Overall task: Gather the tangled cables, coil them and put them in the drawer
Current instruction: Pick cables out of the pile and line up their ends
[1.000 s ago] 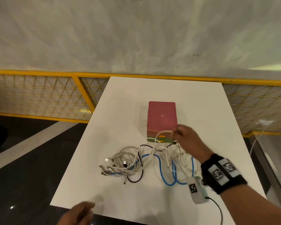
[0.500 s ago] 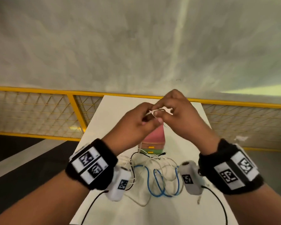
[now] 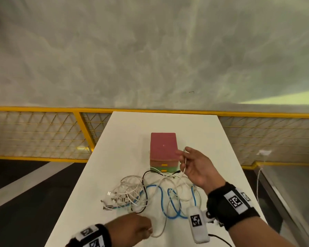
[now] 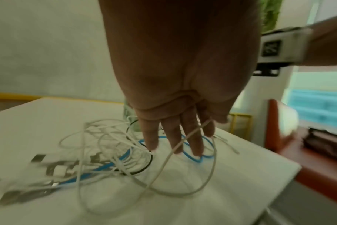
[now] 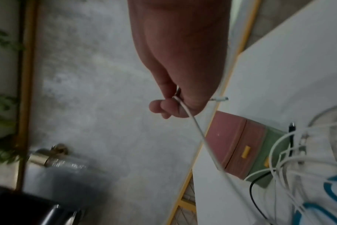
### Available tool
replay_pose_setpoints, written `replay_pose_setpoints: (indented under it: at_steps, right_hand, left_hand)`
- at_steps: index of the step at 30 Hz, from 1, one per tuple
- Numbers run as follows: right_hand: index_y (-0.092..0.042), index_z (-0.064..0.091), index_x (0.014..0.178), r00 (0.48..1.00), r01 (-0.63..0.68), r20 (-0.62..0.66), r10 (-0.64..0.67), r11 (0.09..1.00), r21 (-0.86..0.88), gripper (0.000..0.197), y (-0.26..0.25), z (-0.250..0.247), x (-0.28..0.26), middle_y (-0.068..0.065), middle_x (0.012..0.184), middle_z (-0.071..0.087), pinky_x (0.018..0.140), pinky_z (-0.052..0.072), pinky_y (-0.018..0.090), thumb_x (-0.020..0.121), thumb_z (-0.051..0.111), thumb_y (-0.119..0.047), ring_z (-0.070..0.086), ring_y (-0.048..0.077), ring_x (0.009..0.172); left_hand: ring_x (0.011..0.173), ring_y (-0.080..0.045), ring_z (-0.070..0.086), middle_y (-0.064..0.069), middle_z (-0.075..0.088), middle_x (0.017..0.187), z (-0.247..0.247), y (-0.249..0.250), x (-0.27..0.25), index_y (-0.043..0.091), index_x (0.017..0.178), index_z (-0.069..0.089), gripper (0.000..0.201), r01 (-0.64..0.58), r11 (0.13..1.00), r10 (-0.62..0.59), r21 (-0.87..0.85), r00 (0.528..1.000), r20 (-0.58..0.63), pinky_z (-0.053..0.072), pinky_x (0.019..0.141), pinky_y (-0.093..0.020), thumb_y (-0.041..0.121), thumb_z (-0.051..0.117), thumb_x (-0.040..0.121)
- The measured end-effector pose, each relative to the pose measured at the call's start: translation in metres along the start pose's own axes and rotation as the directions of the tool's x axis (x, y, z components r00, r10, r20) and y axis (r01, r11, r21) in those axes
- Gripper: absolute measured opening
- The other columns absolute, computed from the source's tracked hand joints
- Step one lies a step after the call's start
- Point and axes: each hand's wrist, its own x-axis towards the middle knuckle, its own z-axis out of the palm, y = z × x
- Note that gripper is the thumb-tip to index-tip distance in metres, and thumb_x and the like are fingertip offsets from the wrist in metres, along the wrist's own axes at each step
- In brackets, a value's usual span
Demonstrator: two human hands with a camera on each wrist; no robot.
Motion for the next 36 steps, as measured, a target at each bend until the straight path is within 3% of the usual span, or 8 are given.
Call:
replay_pose_setpoints:
  at_steps: [7, 11, 19, 21, 23, 25, 30, 36]
  right_hand:
    - [-0.008, 0.046, 0.102, 0.929, 0.312, 0.324, -0.178, 0.850, -0.425, 0.025, 0.014, 0.019, -0.034, 0.020, 0.090, 0.073, 0.056, 0.041, 0.031, 0.081, 0.053, 0.004, 0.060, 0.021, 0.058]
    - [-0.007, 0.050, 0.101, 0.872, 0.412, 0.485, -0.062, 0.628, -0.660, 0.018, 0.030, 0.026, -0.045, 0.012, 0.088, 0.075, 0.058, 0.042, 0.027, 0.085, 0.052, 0.000, 0.062, 0.020, 0.063]
    - [-0.023, 0.061, 0.083, 0.870, 0.478, 0.363, -0.333, 0.393, -0.786, 0.011, 0.041, 0.017, -0.043, -0.005, 0.081, 0.068, 0.070, 0.048, 0.028, 0.080, 0.066, -0.014, 0.062, 0.010, 0.074]
    - [-0.019, 0.063, 0.070, 0.929, 0.332, 0.202, -0.309, 0.458, -0.824, 0.018, 0.041, 0.011, -0.046, -0.004, 0.068, 0.066, 0.062, 0.046, 0.035, 0.083, 0.067, -0.030, 0.058, 0.014, 0.063]
    - [-0.013, 0.069, 0.074, 0.979, -0.050, 0.091, 0.181, 0.652, -0.757, 0.048, 0.045, 0.017, -0.058, 0.006, 0.068, 0.068, 0.052, 0.040, 0.029, 0.088, 0.054, -0.055, 0.058, 0.019, 0.057]
    - [-0.005, 0.070, 0.090, 0.825, -0.374, 0.160, 0.541, 0.737, -0.564, 0.072, 0.054, 0.022, -0.057, 0.016, 0.085, 0.071, 0.055, 0.045, 0.027, 0.087, 0.037, -0.069, 0.066, 0.026, 0.067]
    - [-0.009, 0.058, 0.096, 0.939, -0.318, 0.164, 0.301, 0.944, 0.089, 0.028, 0.026, 0.052, -0.018, 0.015, 0.083, 0.067, 0.063, 0.058, 0.036, 0.092, 0.048, -0.035, 0.070, 0.029, 0.068]
    - [-0.010, 0.058, 0.077, 0.978, -0.205, 0.055, 0.203, 0.978, 0.047, 0.027, -0.031, 0.051, -0.004, 0.006, 0.074, 0.069, 0.077, 0.047, 0.036, 0.098, 0.044, -0.019, 0.069, 0.019, 0.061]
  left_hand:
    - [0.118, -0.005, 0.058, 0.011, 0.066, 0.117, -0.081, 0.057, 0.029, 0.023, 0.116, 0.063, 0.063, -0.125, 0.730, -0.074, -0.672, 0.963, -0.260, 0.036, 0.105, -0.020, 0.071, 0.032, 0.089]
    - [0.082, -0.037, 0.063, -0.040, 0.057, 0.089, -0.128, 0.085, 0.044, 0.000, 0.107, 0.063, 0.066, -0.237, 0.650, 0.007, -0.722, 0.952, -0.306, 0.049, 0.083, -0.046, 0.056, 0.031, 0.101]
    - [0.098, -0.025, 0.069, -0.018, 0.073, 0.108, -0.156, 0.085, 0.038, 0.011, 0.094, 0.069, 0.036, -0.348, 0.488, -0.135, -0.801, 0.876, -0.463, 0.049, 0.086, -0.034, 0.034, 0.042, 0.104]
    - [0.097, -0.024, 0.072, -0.012, 0.076, 0.100, -0.158, 0.083, 0.033, 0.012, 0.091, 0.070, 0.042, -0.385, 0.447, -0.182, -0.808, 0.845, -0.503, 0.049, 0.089, -0.034, 0.040, 0.040, 0.103]
    - [0.096, -0.026, 0.073, -0.012, 0.077, 0.095, -0.155, 0.082, 0.031, 0.010, 0.089, 0.070, 0.046, -0.424, 0.373, -0.217, -0.826, 0.825, -0.522, 0.051, 0.089, -0.035, 0.043, 0.039, 0.102]
    - [0.085, -0.027, 0.075, -0.013, 0.076, 0.085, -0.149, 0.084, 0.031, 0.007, 0.086, 0.067, 0.049, -0.436, 0.286, -0.231, -0.853, 0.833, -0.503, 0.055, 0.083, -0.037, 0.043, 0.038, 0.102]
    - [0.042, -0.017, 0.042, -0.005, 0.041, 0.052, -0.105, 0.067, 0.012, 0.012, 0.072, 0.055, 0.046, -0.252, 0.240, -0.215, -0.937, 0.928, -0.305, 0.044, 0.046, -0.027, 0.044, 0.041, 0.101]
    - [0.037, -0.012, 0.028, 0.001, 0.035, 0.047, -0.037, -0.022, -0.050, 0.017, 0.067, 0.055, 0.045, 0.288, 0.495, -0.364, -0.819, 0.926, 0.106, 0.023, 0.044, -0.023, 0.044, 0.045, 0.101]
